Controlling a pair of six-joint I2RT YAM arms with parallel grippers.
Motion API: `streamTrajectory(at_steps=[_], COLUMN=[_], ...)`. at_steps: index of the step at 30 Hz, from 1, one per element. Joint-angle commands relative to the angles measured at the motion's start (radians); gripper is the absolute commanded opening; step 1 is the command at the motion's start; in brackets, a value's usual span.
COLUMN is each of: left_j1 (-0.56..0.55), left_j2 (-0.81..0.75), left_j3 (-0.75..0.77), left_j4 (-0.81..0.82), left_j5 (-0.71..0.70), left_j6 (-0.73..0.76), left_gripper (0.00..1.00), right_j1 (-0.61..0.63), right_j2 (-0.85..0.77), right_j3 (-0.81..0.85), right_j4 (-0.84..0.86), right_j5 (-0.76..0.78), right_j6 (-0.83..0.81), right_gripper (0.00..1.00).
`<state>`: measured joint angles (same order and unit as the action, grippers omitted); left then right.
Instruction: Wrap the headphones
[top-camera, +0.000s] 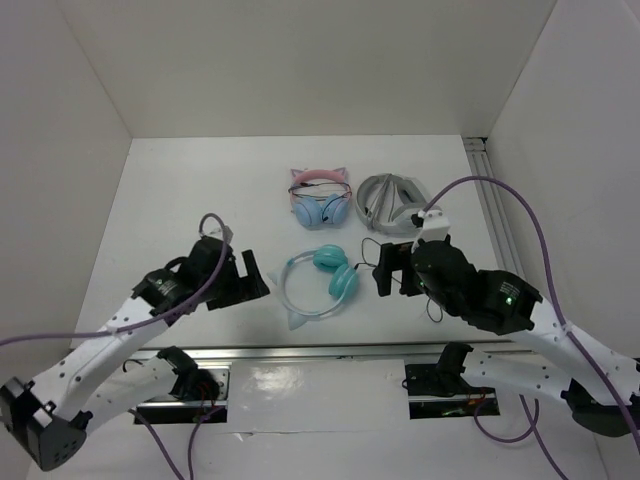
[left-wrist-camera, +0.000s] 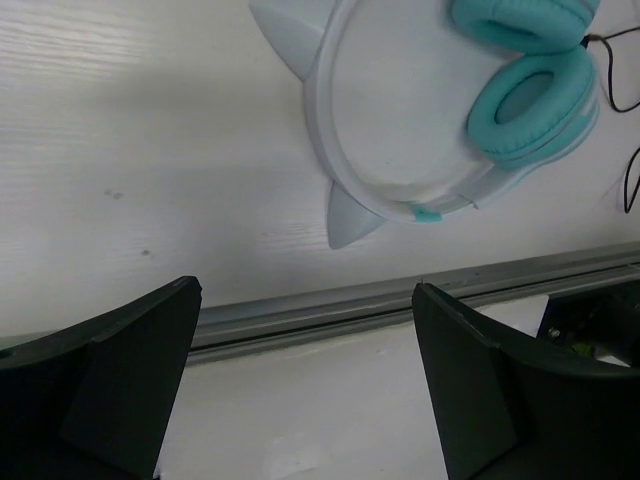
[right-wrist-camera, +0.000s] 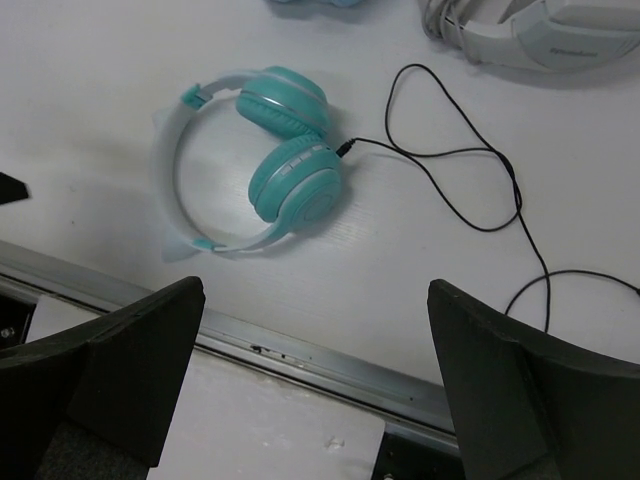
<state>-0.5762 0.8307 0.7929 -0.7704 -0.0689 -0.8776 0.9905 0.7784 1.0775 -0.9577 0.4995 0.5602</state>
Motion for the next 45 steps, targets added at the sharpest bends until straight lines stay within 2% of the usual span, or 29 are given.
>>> streamTrajectory(at_steps=[1, 5, 8, 11, 14, 19, 22, 27, 30, 31, 32, 35, 36, 39, 41, 43, 45], left_j1=[-0.094, -0.221, -0.264, -0.289, -0.289, -0.280, -0.280, -0.248, -0.248, -0.248, -0.248, -0.248, -0.235, -0.235, -0.235, -0.244, -0.254], left_j2=[0.112, 0.309, 0.465, 0.545, 0.638, 0.755, 0.789, 0.789, 0.789, 0.789, 0.789, 0.815, 0.824, 0.835, 0.771, 0.704, 0.555], left_j3=[-0.001, 0.063, 0.110, 0.129, 0.129, 0.129, 0.118, 0.078, 0.057, 0.057, 0.057, 0.057, 0.068, 0.092, 0.104, 0.130, 0.156], left_j4=[0.230, 0.232, 0.181, 0.169, 0.160, 0.200, 0.210, 0.233, 0.249, 0.249, 0.249, 0.249, 0.234, 0.136, 0.061, -0.119, -0.249], left_j5=[-0.029, -0.193, -0.294, -0.342, -0.353, -0.364, -0.341, -0.322, -0.312, -0.312, -0.302, -0.278, -0.269, -0.287, -0.321, -0.405, -0.478], left_j6=[-0.165, -0.285, -0.360, -0.396, -0.449, -0.440, -0.466, -0.486, -0.486, -0.486, -0.486, -0.486, -0.475, -0.498, -0.537, -0.602, -0.644], left_gripper=[1.00, 1.00, 1.00, 1.00, 0.97, 0.96, 1.00, 1.00, 0.72, 0.60, 0.42, 0.20, 0.01, 0.00, 0.00, 0.00, 0.00], right_j1=[0.007, 0.007, 0.007, 0.007, 0.007, 0.007, 0.007, 0.007, 0.007, 0.007, 0.007, 0.007, 0.007, 0.007, 0.007, 0.007, 0.007], right_j2=[-0.025, -0.025, -0.051, -0.064, -0.087, -0.151, -0.174, -0.183, -0.183, -0.174, -0.174, -0.174, -0.174, -0.174, -0.174, -0.174, -0.174], right_j3=[-0.028, -0.074, -0.099, -0.110, -0.110, -0.120, -0.131, -0.131, -0.131, -0.131, -0.131, -0.131, -0.131, -0.131, -0.131, -0.131, -0.140], right_j4=[0.148, 0.192, 0.211, 0.211, 0.211, 0.211, 0.220, 0.220, 0.220, 0.220, 0.229, 0.238, 0.238, 0.238, 0.238, 0.238, 0.263], right_j5=[-0.010, -0.044, -0.070, -0.096, -0.096, -0.118, -0.118, -0.136, -0.136, -0.136, -0.136, -0.157, -0.157, -0.157, -0.157, -0.170, -0.170], right_j6=[-0.002, -0.002, -0.011, -0.011, -0.011, -0.011, -0.011, -0.020, -0.020, -0.020, -0.020, -0.020, -0.020, -0.020, -0.020, -0.031, -0.040], right_gripper=[1.00, 1.00, 1.00, 1.00, 1.00, 1.00, 1.00, 1.00, 1.00, 1.00, 1.00, 1.00, 1.00, 1.00, 1.00, 1.00, 0.98])
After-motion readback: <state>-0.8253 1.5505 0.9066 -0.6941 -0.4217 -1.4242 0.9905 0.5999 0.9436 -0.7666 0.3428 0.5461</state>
